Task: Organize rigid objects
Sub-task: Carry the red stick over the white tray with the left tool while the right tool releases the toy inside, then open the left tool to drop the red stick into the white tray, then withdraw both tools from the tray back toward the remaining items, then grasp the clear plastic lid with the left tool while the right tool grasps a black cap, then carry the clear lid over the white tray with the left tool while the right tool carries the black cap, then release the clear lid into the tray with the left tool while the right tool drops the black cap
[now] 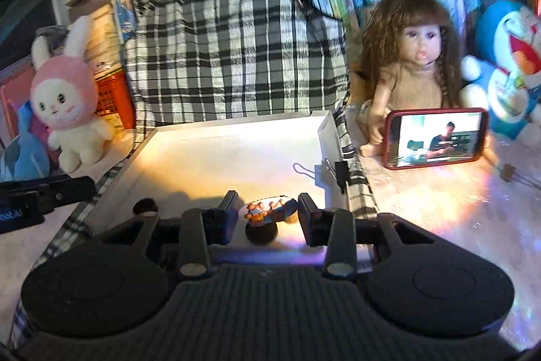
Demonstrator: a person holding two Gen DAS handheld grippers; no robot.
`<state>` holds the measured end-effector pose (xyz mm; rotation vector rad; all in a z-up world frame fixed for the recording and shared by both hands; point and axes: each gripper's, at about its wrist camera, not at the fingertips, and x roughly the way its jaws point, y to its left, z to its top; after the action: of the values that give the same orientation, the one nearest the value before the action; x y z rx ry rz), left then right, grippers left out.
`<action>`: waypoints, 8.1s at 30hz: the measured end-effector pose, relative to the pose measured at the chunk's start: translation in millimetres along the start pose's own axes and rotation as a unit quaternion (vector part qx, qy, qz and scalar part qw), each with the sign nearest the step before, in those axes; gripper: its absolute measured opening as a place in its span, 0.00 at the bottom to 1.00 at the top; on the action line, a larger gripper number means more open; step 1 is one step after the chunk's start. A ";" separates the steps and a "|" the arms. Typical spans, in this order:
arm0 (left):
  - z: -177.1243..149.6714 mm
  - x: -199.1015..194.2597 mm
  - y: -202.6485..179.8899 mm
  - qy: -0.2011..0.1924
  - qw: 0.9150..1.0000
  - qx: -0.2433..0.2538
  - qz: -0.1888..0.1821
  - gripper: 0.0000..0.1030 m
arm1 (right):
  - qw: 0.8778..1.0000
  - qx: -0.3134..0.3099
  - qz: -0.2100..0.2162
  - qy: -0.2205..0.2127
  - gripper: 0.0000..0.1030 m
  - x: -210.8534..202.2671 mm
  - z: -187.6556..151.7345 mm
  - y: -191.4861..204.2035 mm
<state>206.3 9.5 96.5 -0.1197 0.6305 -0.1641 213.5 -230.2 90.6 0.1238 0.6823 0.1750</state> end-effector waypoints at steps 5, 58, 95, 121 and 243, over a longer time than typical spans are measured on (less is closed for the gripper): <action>24.9 54.5 4.0 0.042 0.999 -0.015 0.002 0.41 | 0.998 0.008 -0.007 0.055 0.43 44.3 19.3 -1.1; 1.4 69.8 6.8 0.050 0.998 0.012 0.030 0.74 | 0.998 -0.024 -0.022 0.059 0.71 59.4 17.3 12.3; -165.3 -119.4 -5.9 -0.045 0.997 0.060 0.030 0.85 | 0.995 -0.099 0.030 -0.011 0.85 -82.5 -146.6 41.8; -205.7 -145.6 -1.4 -0.011 0.996 0.087 -0.002 0.47 | 0.972 -0.212 0.097 -0.019 0.85 -108.5 -186.7 66.9; 24.5 159.5 20.8 0.062 0.997 0.014 0.044 0.26 | 0.995 -0.002 -0.022 0.096 0.36 134.2 20.8 -3.4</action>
<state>350.2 1.3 20.9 -0.0545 0.7545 -0.0962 329.4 -207.8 23.5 0.0891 0.8758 0.1478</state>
